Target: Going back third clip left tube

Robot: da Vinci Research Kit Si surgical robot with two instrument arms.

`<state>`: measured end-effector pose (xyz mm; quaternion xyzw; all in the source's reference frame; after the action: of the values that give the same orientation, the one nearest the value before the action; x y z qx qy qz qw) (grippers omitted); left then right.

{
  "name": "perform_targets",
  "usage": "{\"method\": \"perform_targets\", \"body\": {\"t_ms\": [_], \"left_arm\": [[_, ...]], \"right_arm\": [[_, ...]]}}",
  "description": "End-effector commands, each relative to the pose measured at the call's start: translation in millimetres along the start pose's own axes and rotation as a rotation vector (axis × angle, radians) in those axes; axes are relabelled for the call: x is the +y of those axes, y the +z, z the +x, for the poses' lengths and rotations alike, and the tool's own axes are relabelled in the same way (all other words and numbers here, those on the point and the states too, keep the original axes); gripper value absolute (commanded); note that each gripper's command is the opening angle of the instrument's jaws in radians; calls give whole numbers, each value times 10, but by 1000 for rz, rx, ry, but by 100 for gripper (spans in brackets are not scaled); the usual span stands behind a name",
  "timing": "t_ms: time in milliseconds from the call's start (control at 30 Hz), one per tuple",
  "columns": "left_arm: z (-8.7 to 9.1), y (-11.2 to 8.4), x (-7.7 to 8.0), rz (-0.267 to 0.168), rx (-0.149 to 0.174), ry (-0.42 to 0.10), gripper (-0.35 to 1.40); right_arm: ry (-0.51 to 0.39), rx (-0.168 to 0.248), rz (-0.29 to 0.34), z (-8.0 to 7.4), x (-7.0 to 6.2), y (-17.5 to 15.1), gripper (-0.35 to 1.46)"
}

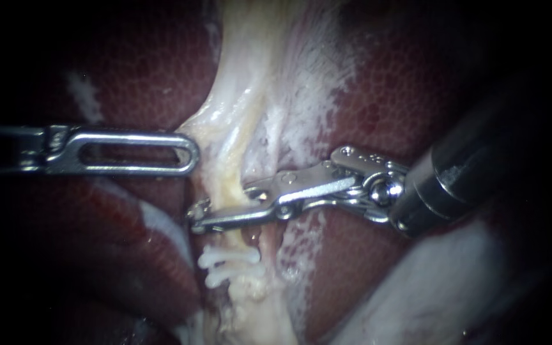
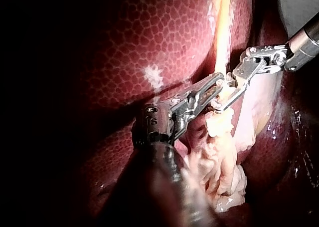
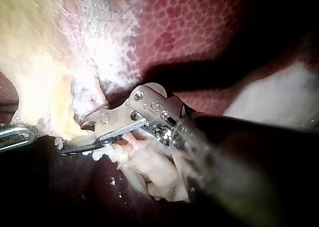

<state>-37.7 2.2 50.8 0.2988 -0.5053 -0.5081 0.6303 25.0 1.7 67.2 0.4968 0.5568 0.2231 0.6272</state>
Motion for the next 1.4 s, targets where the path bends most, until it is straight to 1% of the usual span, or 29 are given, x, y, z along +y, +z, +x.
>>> {"method": "perform_targets", "body": {"t_ms": [33,400,433,467,500,600,733,933,1033,1233,1333,1400], "left_arm": [[0,0,0,0,0,0,-35],[0,0,0,0,0,0,-35],[0,0,0,0,0,0,-35],[0,0,0,0,0,0,-35],[0,0,0,0,0,0,-35],[0,-1,-1,0,0,0,-35],[0,-1,-1,0,0,0,-35],[0,-2,-3,0,0,0,-35],[0,-2,-3,0,0,0,-35],[0,-3,-3,0,0,0,-35],[0,-3,-3,1,0,0,-35],[0,-3,-2,1,0,0,-35]], "right_arm": [[0,2,-3,0,0,0,-35],[0,2,-3,0,0,0,-34],[0,5,-9,1,1,0,-22],[-35,3,-10,2,1,0,-7],[-99,-3,-10,3,2,0,8],[-246,-15,-11,6,6,2,38],[-352,-16,-41,7,8,2,52],[-462,-22,-61,11,8,0,57],[-507,-19,-97,13,10,-2,60],[-540,-22,-113,10,10,-16,60],[-546,-22,-119,6,6,-27,60],[-550,-22,-127,4,1,-36,60]]}}
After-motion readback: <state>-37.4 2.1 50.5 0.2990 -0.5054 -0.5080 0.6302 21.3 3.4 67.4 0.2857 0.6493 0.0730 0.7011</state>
